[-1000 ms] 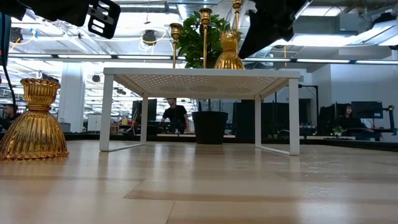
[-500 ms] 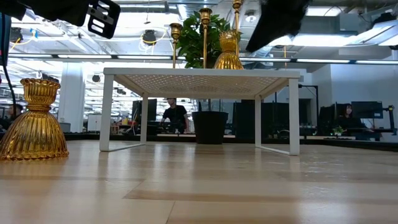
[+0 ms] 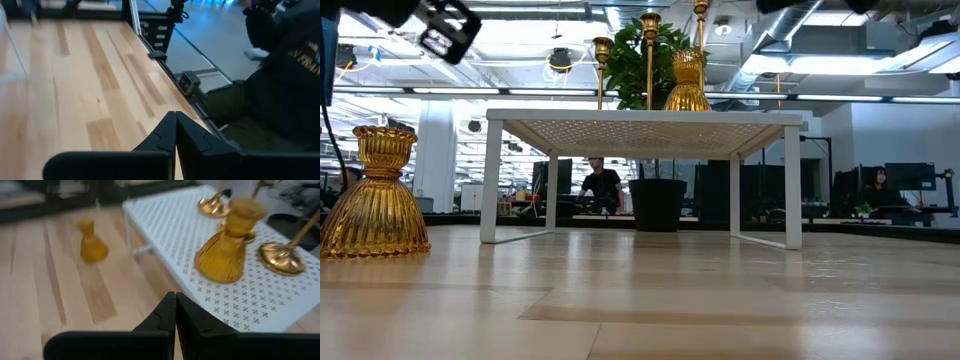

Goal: Pick & Place candle stick holders
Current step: Put the orange glass candle holder on the shelf

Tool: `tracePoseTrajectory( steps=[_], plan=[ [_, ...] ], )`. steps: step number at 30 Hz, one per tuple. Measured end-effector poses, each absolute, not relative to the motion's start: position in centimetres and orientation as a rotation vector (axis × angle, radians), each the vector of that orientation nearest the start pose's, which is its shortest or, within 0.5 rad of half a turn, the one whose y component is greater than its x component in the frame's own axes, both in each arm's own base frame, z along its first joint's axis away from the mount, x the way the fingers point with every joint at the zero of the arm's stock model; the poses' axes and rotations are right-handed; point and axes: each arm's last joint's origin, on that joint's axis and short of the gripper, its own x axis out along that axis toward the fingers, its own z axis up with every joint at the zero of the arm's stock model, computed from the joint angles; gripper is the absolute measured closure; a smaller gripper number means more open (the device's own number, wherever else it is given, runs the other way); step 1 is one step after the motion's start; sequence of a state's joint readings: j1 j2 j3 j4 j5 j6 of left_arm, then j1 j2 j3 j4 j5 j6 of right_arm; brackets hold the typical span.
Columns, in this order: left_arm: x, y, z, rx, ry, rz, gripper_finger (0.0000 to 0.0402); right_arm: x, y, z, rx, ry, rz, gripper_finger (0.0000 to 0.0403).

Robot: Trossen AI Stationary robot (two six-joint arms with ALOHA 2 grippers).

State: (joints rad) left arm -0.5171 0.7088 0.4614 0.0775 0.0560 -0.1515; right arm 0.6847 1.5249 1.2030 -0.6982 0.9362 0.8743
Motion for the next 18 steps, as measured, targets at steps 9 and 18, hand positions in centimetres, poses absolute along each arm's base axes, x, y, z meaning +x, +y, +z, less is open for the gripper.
tracePoseTrajectory(
  steps=[9,18],
  plan=[
    [12.5,-8.4,25.4,-0.394,0.389,-0.561,0.0398,23.5,19.6,27.9,0.191,0.392,-0.499,0.0403],
    [12.3,-8.8,25.8,-0.281,0.342,-0.777,0.0393,23.8,19.4,27.9,0.191,0.381,-0.507,0.0403]
  ],
)
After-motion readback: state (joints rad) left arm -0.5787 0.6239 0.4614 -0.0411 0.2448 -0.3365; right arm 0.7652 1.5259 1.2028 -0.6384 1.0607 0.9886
